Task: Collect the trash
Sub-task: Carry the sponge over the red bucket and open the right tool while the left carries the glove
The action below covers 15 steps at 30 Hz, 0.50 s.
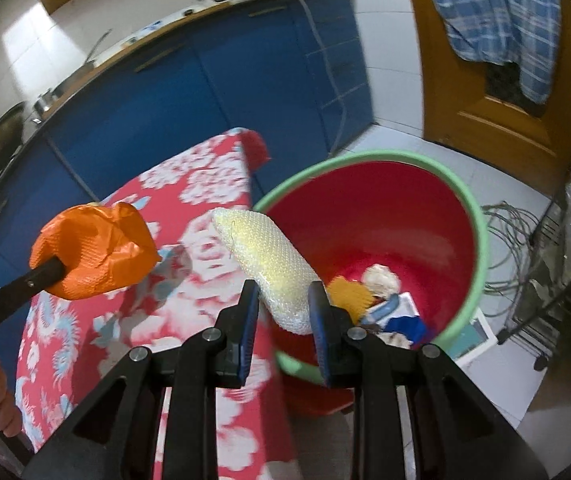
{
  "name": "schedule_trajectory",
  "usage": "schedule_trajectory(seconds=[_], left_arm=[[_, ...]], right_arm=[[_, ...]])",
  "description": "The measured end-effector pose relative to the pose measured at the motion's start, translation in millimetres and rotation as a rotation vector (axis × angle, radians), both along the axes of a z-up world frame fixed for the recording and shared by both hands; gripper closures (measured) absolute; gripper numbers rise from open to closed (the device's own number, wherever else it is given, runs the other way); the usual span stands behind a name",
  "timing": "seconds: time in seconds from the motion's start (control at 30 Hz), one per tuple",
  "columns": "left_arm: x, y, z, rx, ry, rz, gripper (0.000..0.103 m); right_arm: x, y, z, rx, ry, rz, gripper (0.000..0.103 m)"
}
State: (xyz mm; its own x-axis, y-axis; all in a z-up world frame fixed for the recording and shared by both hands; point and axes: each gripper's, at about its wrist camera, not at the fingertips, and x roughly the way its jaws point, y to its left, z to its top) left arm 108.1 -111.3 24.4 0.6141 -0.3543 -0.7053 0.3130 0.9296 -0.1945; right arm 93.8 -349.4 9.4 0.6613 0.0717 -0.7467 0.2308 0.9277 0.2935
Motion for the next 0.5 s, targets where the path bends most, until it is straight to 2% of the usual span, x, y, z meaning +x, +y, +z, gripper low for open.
schedule_trajectory(seconds=[0.27, 0.5], left_arm=[[6.6, -37.3, -4.9, 0.018, 0.015, -0.058, 0.092], [11.0, -72.0, -8.8, 0.033, 0.024, -0.114, 0.092]], right_arm=[[-3.3, -31.8, -12.7, 0.031, 0.024, -0.075, 0.068], [-11.8, -47.3, -15.6, 0.046, 0.024, -0.094, 0.067]])
